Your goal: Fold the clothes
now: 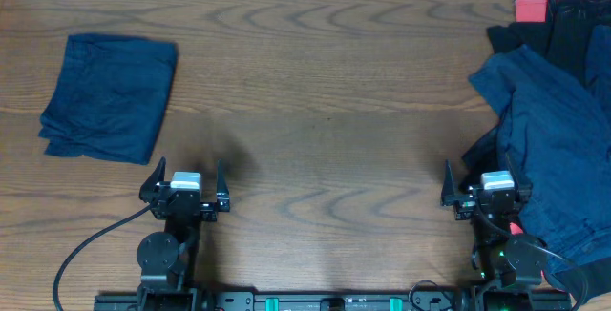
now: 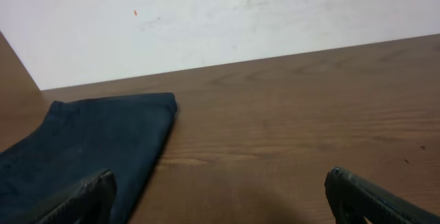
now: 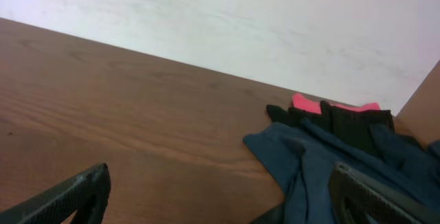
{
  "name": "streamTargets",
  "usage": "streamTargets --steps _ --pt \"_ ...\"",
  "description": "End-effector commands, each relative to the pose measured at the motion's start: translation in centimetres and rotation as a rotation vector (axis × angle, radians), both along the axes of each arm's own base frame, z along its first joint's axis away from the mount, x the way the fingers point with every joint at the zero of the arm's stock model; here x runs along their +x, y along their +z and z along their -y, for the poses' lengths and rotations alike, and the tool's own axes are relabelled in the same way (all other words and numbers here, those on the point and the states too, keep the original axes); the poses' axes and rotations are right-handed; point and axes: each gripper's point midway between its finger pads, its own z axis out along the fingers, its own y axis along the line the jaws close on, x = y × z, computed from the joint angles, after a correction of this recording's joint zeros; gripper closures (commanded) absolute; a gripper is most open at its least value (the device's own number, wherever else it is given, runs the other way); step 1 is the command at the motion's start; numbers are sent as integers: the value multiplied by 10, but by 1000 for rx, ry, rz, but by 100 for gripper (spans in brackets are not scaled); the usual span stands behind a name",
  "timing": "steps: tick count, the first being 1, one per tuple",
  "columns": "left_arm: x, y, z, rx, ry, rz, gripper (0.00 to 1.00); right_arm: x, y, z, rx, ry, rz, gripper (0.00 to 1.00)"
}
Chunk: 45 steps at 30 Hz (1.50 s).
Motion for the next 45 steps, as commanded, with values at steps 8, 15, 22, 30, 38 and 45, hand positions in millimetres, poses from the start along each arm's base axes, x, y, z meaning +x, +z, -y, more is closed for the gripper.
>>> streamTargets --steps 8,15,22,30,38,45 --pt "0 -15 0 -5 -2 -38 2 0 -2 4 16 -18 -7 1" --pt "0 -15 0 -5 -2 -38 2 0 -2 4 16 -17 -7 1" --pt "-1 -15 5 -9 -29 -40 2 0 -2 -1 104 4 -11 1" --pt "0 -19 8 -198 -19 -69 2 0 -2 -1 353 -13 -26 1" --pt "-8 -17 44 -288 -207 -211 2 0 27 1 295 -17 -4 1" --pt "-5 11 42 -297 -173 -364 2 16 46 2 240 -31 -140 1"
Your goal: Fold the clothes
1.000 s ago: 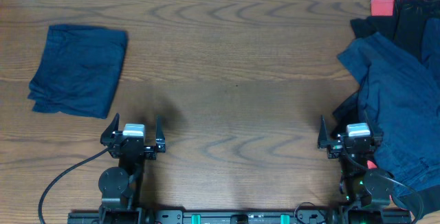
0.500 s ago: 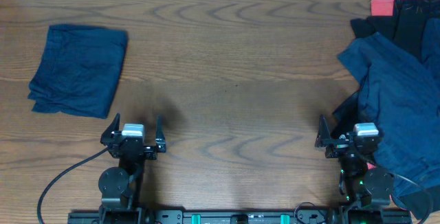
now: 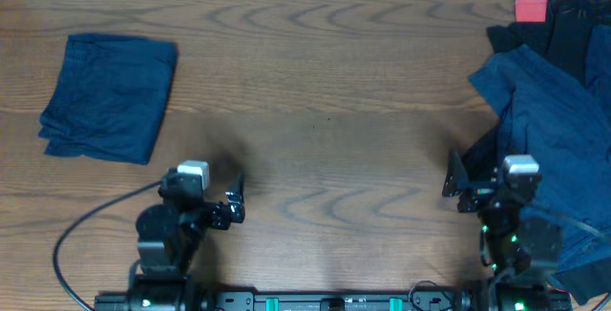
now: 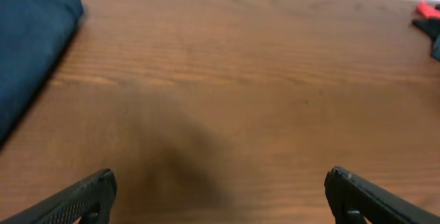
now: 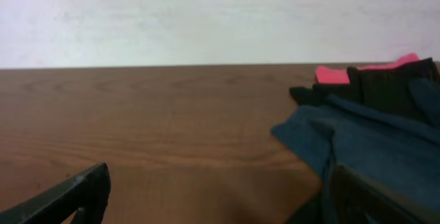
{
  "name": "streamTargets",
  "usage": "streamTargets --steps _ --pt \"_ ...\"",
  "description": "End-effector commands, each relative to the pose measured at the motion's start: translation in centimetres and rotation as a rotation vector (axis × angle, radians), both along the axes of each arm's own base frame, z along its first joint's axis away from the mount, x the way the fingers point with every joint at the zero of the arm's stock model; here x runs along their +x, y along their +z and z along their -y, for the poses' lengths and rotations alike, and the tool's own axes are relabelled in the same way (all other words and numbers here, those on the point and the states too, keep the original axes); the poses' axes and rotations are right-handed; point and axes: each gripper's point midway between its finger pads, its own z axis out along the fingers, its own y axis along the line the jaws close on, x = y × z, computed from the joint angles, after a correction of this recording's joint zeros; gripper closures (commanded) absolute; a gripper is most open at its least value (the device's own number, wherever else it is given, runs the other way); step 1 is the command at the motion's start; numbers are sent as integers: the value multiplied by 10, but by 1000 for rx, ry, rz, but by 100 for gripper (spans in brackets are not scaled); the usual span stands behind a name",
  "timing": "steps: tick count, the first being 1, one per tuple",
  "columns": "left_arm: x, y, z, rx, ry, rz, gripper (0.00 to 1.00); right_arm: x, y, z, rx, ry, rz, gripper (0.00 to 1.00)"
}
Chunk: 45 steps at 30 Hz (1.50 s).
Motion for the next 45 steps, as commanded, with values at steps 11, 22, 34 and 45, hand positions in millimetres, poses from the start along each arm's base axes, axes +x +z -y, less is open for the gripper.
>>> streamTargets --steps 11,22,34,45 --pt "17 69 7 -28 -27 -272 2 82 -1 7 -100 47 -536 1" --pt "6 60 20 -95 -78 -368 2 196 -11 29 -327 63 -572 1" --pt "8 61 20 -95 -79 -362 2 205 -144 85 -454 -139 -875 5" --pt "7 61 21 -95 -79 -362 2 216 -175 102 -435 -171 -870 4"
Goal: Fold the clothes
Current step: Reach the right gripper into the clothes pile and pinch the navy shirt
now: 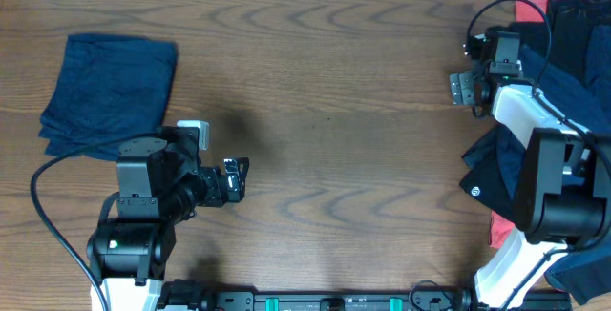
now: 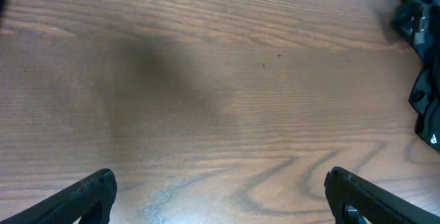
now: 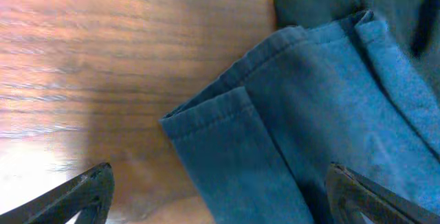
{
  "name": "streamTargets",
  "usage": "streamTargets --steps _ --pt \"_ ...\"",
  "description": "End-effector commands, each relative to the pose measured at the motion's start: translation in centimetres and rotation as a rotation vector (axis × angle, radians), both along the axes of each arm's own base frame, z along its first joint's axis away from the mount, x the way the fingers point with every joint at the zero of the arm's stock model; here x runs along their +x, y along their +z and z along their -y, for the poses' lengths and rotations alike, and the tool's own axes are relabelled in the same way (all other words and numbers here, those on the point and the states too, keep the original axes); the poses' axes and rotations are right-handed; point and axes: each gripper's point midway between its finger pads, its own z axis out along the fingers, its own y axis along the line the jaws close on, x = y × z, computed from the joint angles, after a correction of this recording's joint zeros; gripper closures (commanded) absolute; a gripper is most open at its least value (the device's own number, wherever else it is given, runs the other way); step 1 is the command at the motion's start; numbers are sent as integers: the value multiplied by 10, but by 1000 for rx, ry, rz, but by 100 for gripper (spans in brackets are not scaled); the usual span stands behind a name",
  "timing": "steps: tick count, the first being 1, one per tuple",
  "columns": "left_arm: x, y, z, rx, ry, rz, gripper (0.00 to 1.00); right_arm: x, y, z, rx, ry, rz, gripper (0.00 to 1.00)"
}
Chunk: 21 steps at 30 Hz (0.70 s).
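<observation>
A folded dark blue garment (image 1: 110, 96) lies at the table's far left. An unfolded pile sits at the right: a blue garment (image 1: 573, 92), black cloth (image 1: 573, 25) and a red piece (image 1: 535, 6). My right gripper (image 1: 470, 87) is open and points down over the blue garment's hemmed corner (image 3: 227, 135). That cloth lies between its fingers (image 3: 75, 196) and nothing is gripped. Open too, my left gripper (image 1: 236, 179) hangs over bare wood, its fingertips (image 2: 89, 195) far apart, well left of the pile.
The wooden table (image 1: 334, 111) spans the whole view, with a white wall along its far edge. The right arm's body (image 1: 554, 187) lies over the front part of the pile. A black cable (image 1: 57, 244) loops by the left arm's base.
My right gripper was near the front edge and is now at the pile's far left corner, pointing down at the blue hem. The left gripper has tilted down toward bare table.
Both grippers first sat open at the front edge, facing the far wall. At the second moment each had risen and turned a little, the left one toward the middle. Now the right is over the pile's blue garment and the left is above bare wood.
</observation>
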Motion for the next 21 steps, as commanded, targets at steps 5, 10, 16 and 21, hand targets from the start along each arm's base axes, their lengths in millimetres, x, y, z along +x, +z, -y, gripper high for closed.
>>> streamTargets --steps 5,10,16,21 --pt "2 9 2 -19 -1 17 2 -6 -27 18 -7 -32 -53 8" --pt "2 9 2 -19 -1 17 2 1 -25 20 -5 -44 -15 34" --pt "2 9 2 -20 -1 17 2 9 -21 20 19 -60 29 62" --pt "2 9 2 -22 -4 17 2 10 -19 20 24 -70 41 88"
